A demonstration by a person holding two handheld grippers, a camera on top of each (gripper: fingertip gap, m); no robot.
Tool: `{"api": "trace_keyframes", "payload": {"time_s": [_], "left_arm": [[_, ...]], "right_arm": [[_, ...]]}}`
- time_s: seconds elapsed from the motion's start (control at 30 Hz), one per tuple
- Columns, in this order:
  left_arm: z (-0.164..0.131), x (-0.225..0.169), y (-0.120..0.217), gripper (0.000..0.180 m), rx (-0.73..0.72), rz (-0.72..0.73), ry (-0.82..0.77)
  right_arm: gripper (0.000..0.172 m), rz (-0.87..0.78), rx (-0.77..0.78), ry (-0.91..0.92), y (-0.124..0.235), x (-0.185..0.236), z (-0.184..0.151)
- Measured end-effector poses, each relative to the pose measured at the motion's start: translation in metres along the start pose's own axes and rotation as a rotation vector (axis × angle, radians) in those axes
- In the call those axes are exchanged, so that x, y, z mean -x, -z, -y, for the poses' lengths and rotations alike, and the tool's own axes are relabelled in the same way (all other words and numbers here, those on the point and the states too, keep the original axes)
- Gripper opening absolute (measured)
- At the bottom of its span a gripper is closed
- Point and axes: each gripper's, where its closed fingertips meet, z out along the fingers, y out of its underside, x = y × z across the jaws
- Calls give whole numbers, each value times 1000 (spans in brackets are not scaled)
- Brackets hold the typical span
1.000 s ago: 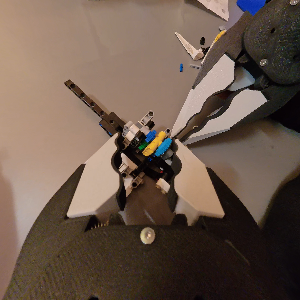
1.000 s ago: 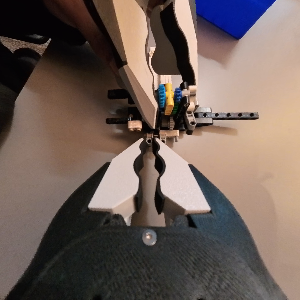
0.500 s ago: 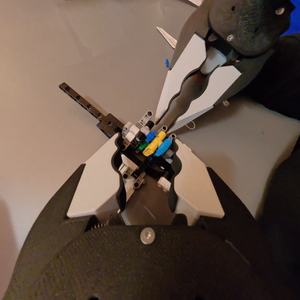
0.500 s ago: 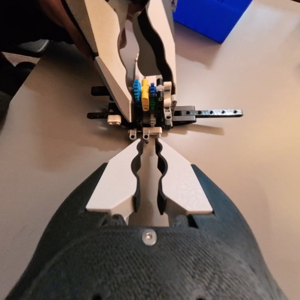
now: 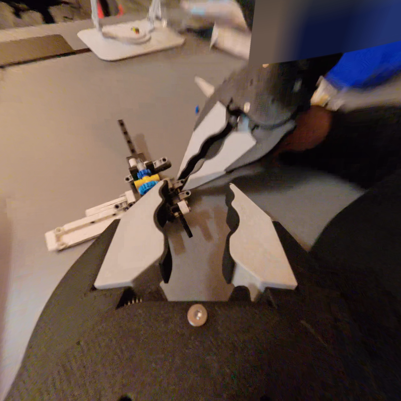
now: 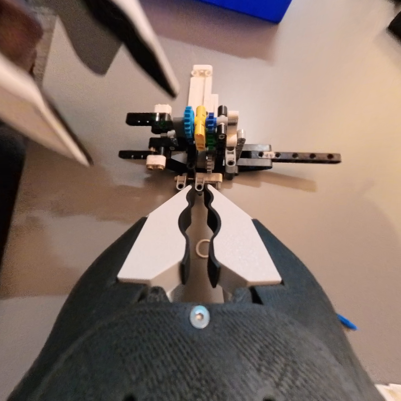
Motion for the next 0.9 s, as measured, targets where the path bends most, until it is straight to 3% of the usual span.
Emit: {"api": "trace_keyframes", "payload": {"time_s": [0.1,0.2,0.53,0.9], "left_arm": [[-23,-1,-9,36,153,237,-381],[-37,-2,-14,22,247,313,-567],[-56,14,-20,20,328,434,-752],[-54,12,-26,16,258,452,-815]], "right_arm": [[7,24,-14,-55,0,16,4],[7,26,-25,-101,0,23,4],[7,39,-127,-318,4,29,10],[6,-80,-104,-215,1,24,9]]}}
